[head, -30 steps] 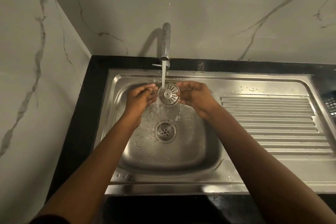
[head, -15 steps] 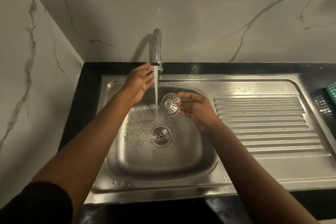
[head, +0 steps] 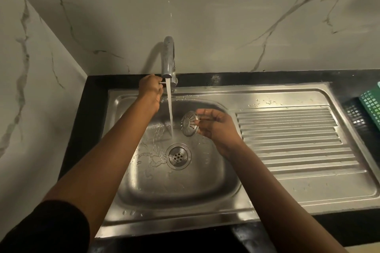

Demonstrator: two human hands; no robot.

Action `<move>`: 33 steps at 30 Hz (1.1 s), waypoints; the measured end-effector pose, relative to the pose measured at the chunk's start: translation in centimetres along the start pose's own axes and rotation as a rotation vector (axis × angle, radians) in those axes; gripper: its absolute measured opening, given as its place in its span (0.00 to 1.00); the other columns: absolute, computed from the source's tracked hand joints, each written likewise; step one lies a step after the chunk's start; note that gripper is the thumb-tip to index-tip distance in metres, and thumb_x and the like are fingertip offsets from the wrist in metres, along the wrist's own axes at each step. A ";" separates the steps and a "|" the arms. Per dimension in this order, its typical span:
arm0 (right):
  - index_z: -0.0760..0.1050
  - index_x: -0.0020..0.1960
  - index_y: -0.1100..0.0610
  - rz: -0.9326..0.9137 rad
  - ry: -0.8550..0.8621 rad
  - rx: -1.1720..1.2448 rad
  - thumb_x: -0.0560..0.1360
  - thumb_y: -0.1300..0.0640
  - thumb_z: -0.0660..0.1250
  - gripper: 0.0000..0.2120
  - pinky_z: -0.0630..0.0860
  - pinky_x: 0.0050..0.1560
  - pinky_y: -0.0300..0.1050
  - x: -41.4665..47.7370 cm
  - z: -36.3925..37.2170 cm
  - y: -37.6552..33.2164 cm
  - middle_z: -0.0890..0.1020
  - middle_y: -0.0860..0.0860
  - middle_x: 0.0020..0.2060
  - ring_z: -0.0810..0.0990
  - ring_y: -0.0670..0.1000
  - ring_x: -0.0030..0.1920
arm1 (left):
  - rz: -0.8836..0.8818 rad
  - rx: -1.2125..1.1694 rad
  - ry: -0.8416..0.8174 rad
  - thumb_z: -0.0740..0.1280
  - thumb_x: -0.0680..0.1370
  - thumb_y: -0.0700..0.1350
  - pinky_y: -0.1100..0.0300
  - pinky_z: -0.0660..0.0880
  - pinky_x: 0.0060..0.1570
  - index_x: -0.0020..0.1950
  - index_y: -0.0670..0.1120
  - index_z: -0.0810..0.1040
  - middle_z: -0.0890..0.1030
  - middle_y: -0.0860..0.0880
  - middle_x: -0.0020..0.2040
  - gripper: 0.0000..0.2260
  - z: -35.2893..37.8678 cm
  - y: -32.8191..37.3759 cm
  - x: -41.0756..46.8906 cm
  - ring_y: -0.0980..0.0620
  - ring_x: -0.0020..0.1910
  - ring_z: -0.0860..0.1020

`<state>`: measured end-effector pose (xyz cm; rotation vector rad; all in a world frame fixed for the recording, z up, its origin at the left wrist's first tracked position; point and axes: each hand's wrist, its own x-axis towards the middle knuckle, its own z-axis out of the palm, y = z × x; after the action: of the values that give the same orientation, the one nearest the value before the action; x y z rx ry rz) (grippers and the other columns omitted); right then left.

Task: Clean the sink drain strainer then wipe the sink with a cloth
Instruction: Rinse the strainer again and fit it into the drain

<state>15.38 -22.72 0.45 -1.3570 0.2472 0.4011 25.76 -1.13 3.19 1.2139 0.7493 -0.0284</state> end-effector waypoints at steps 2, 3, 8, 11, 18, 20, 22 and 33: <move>0.83 0.57 0.57 -0.004 0.001 0.001 0.76 0.70 0.72 0.14 0.82 0.42 0.39 -0.2 -0.1 -0.1 0.89 0.53 0.47 0.88 0.49 0.46 | -0.018 -0.026 0.010 0.62 0.82 0.34 0.59 0.77 0.45 0.44 0.43 0.76 0.77 0.46 0.42 0.10 -0.4 -0.1 0.3 0.53 0.39 0.75; 0.83 0.57 0.57 -0.005 0.002 0.002 0.76 0.70 0.72 0.14 0.82 0.42 0.39 -0.3 -0.1 0.0 0.89 0.52 0.46 0.88 0.49 0.46 | -0.031 -0.060 0.008 0.62 0.82 0.34 0.58 0.80 0.52 0.45 0.42 0.77 0.79 0.44 0.45 0.09 -0.6 -0.1 0.3 0.52 0.42 0.77; 0.84 0.56 0.57 -0.003 0.015 0.016 0.75 0.71 0.73 0.13 0.82 0.43 0.40 -0.5 -0.2 0.0 0.89 0.53 0.46 0.88 0.49 0.46 | -0.018 -0.164 -0.031 0.62 0.82 0.32 0.53 0.79 0.67 0.53 0.40 0.79 0.82 0.42 0.53 0.07 -1.2 0.1 0.2 0.46 0.57 0.82; 0.84 0.55 0.57 -0.003 0.026 0.025 0.75 0.70 0.72 0.13 0.82 0.43 0.40 -0.5 0.0 0.0 0.89 0.53 0.46 0.89 0.50 0.46 | 0.033 -0.119 -0.100 0.59 0.82 0.32 0.54 0.80 0.66 0.65 0.36 0.80 0.85 0.44 0.54 0.15 -0.9 0.2 -0.3 0.48 0.56 0.83; 0.84 0.54 0.56 -0.021 0.034 0.053 0.75 0.70 0.73 0.12 0.83 0.44 0.41 -0.6 0.4 -0.4 0.89 0.53 0.46 0.89 0.51 0.46 | 0.077 0.002 -0.280 0.61 0.82 0.31 0.57 0.75 0.69 0.54 0.51 0.79 0.89 0.59 0.42 0.15 -0.6 -0.7 -0.9 0.62 0.50 0.85; 0.84 0.53 0.56 -0.031 0.033 0.050 0.75 0.70 0.73 0.12 0.82 0.44 0.41 -0.7 0.5 -0.4 0.89 0.53 0.46 0.89 0.50 0.47 | 0.107 0.053 -0.341 0.63 0.82 0.32 0.56 0.73 0.72 0.61 0.46 0.80 0.89 0.60 0.45 0.13 -1.1 -0.9 -0.9 0.62 0.53 0.85; 0.84 0.53 0.56 -0.036 0.035 0.054 0.75 0.70 0.73 0.12 0.82 0.43 0.41 -0.9 0.7 -0.5 0.89 0.53 0.46 0.89 0.51 0.47 | 0.121 0.066 -0.350 0.62 0.83 0.32 0.54 0.72 0.74 0.73 0.38 0.75 0.88 0.57 0.52 0.17 -1.4 -0.9 -1.4 0.58 0.59 0.83; 0.84 0.52 0.54 -0.247 0.113 -0.337 0.74 0.70 0.73 0.13 0.82 0.42 0.38 -3.2 2.5 0.1 0.89 0.50 0.42 0.87 0.46 0.42 | -0.004 0.411 -0.395 0.72 0.81 0.53 0.46 0.86 0.53 0.58 0.38 0.84 0.89 0.38 0.50 0.17 -6.1 -5.9 -8.5 0.37 0.50 0.88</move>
<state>12.27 -20.71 2.17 -1.7222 0.1042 0.1626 13.80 -1.24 1.95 1.5366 0.4065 -0.4312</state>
